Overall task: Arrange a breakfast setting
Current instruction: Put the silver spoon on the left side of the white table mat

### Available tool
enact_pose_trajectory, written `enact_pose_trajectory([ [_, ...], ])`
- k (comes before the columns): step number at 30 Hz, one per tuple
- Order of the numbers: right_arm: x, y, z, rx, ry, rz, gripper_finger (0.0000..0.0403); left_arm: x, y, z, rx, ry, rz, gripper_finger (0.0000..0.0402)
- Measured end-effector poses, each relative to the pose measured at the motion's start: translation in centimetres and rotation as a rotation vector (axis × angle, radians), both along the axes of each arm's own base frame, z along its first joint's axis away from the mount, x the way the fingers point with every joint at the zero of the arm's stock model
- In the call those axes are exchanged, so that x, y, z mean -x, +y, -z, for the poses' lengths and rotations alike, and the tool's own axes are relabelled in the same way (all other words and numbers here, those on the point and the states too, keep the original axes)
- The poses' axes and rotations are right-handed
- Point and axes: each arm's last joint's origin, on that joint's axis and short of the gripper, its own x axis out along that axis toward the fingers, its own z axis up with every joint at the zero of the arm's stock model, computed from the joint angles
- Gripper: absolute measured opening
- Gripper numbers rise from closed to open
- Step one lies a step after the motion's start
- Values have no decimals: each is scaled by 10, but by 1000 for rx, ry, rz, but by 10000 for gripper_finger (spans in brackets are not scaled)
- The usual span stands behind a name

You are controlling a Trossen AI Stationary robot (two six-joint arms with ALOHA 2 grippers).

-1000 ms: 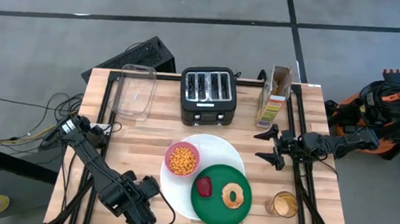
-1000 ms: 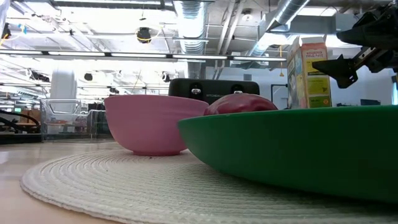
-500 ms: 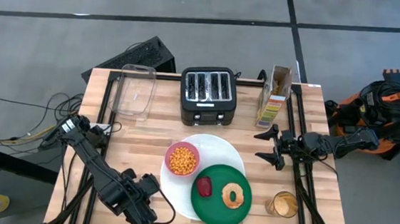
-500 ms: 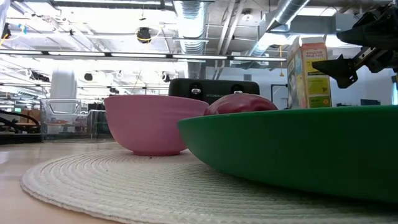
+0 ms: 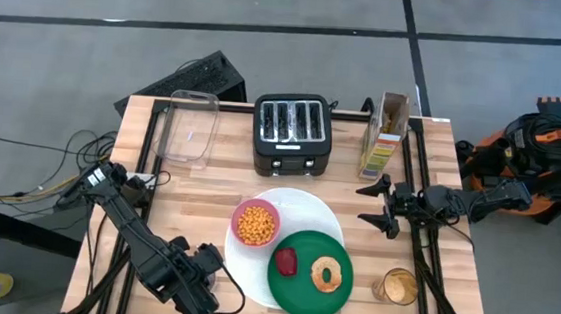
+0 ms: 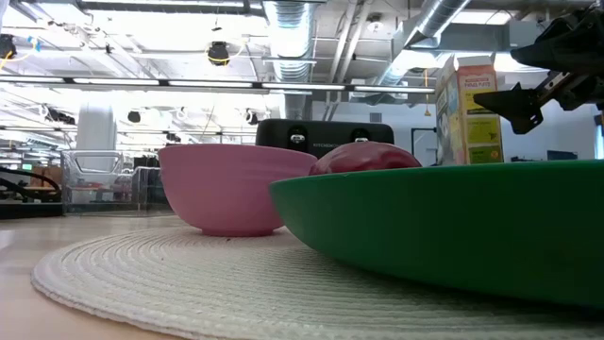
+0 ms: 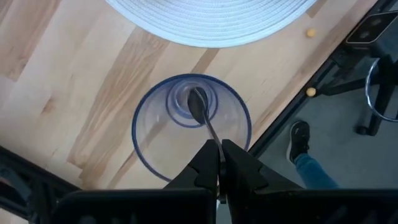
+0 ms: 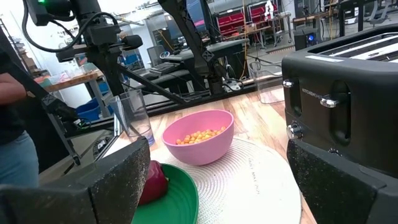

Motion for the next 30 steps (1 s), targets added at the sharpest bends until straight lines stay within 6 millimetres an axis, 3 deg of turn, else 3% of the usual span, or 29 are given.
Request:
enact_pose_trajectory([
  [14,0,0,0,0,0,0,398,3,3,-2,0,24,2,0],
  [30,0,0,0,0,0,0,398,7,8,-44,61,-83,-3,0],
])
